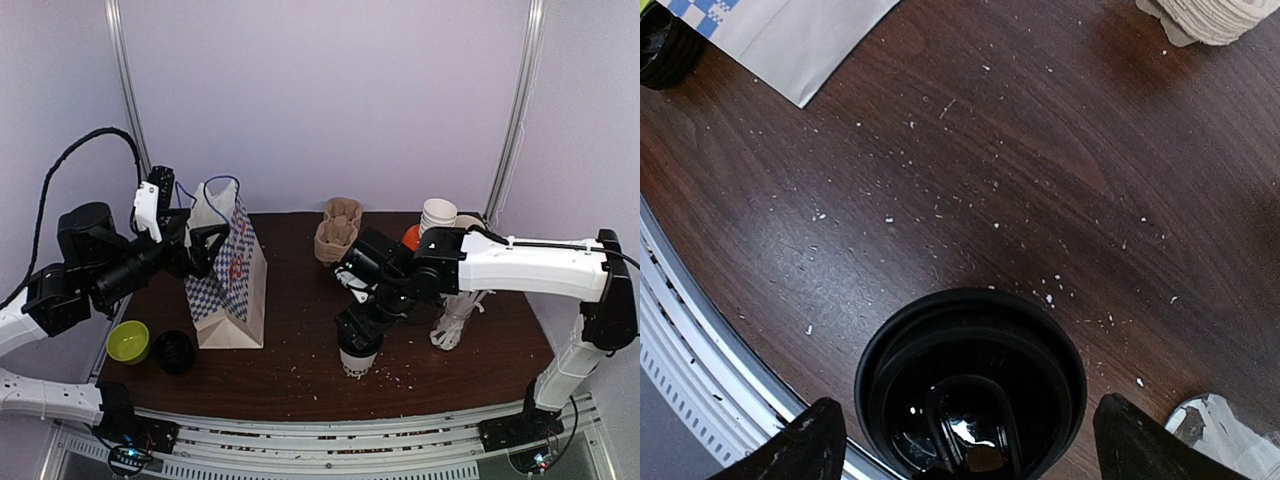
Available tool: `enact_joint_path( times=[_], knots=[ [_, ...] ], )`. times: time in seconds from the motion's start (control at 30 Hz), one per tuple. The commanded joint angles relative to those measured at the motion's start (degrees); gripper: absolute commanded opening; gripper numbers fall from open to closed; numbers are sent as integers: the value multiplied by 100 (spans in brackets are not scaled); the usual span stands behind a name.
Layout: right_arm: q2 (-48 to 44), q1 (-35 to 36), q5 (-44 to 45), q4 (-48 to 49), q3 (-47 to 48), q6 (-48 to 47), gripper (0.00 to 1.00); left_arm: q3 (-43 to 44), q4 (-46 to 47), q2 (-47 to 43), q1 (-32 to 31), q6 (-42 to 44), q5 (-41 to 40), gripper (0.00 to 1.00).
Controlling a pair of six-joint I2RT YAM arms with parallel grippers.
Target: Pack the takeout coffee
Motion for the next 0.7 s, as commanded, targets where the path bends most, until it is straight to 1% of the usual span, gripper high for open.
enact_joint_path(
  times=[0.0,0.27,0.57,0.67],
  knots=[
    [112,-89,-62,-256,114,-60,86,-141,123,-109,-17,48,-137,98],
    [198,-156,-228,-233,76,-87,82,-161,79,-93,-16,7,-138,98],
    [281,-144,-403,-349,119,-105,87,-188,70,-118,-16,-21,-130,98],
    [292,-147,-394,-388,129,-101,85,-196,69,-113,-16,-25,-146,98]
  ],
)
